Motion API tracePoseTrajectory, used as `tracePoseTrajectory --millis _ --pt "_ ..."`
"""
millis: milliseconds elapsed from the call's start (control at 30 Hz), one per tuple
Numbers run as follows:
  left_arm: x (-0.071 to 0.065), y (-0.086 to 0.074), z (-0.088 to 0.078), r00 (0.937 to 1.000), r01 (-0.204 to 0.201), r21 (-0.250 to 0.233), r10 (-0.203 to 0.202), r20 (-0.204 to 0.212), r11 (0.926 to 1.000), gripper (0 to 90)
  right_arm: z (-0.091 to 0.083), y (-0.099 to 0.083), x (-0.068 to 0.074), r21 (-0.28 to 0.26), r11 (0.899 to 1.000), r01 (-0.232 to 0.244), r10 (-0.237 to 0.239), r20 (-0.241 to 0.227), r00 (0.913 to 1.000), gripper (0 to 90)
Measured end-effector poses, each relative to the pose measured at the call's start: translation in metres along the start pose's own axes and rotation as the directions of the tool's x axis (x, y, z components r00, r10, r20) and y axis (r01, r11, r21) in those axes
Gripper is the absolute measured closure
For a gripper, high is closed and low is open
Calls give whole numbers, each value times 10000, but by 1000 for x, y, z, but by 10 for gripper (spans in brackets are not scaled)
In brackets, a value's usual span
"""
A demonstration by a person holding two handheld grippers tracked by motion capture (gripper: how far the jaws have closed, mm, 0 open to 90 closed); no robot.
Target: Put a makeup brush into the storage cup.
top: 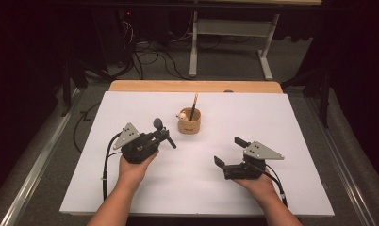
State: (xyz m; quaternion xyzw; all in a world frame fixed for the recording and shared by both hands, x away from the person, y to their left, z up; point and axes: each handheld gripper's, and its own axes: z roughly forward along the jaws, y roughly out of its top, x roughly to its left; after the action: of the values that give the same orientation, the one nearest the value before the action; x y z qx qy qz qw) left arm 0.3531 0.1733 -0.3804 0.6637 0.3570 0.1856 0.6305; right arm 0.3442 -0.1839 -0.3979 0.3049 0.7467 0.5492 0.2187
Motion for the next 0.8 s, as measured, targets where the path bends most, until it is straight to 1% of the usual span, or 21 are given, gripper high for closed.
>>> tracePoseTrajectory --millis 33,100,167,233,267,333,367,400,433,500,633,667,733,800 --pt "0 0 1 10000 77 3 -77 35 10000 778 1 0 0 39 10000 25 -25 64 10000 13" --pt "-2 1 4 10000 81 -5 -81 -46 10000 778 1 -1 0 124 9999 6 -7 84 10000 14" --pt "-1 1 6 9998 170 -5 -170 -91 9999 778 1 -1 0 104 9999 -21 20 117 9999 13" --pt "-1 3 7 9997 117 50 -116 -205 9999 778 1 0 -1 17 9999 117 -117 92 9999 14" --pt "0 3 8 9996 163 54 -162 -228 9999 778 1 0 0 9 10000 88 -88 76 9999 13" --pt "1 5 8 9993 233 -3 -233 -297 9997 778 1 1 0 13 9999 105 -105 137 9999 14" --pt "2 6 9 9992 234 -20 -235 -326 9997 778 1 1 -1 9 9999 107 -107 72 9999 13" --pt "2 7 9 9991 219 -16 -219 -365 9998 778 1 0 0 59 9999 86 -87 156 9998 14" --pt "3 9 10 9990 164 51 -162 -409 9999 778 2 0 0 60 10000 43 -43 67 10000 14" --pt "4 12 11 9988 135 49 -132 -471 9999 778 2 0 1 100 9999 99 -100 90 9999 14" --pt "5 19 14 9992 56 -24 -56 -400 10000 778 2 1 1 96 9999 113 -115 137 9998 15" --pt "5 20 15 9991 -75 18 75 -409 10000 778 1 1 1 117 9999 64 -65 127 9999 17" --pt "5 23 17 9991 -73 -7 73 -408 10000 778 2 1 1 127 9999 17 -17 39 10000 18" --pt "6 26 19 9988 -130 -8 130 -465 9999 778 1 1 2 155 9998 99 -100 72 9999 17"
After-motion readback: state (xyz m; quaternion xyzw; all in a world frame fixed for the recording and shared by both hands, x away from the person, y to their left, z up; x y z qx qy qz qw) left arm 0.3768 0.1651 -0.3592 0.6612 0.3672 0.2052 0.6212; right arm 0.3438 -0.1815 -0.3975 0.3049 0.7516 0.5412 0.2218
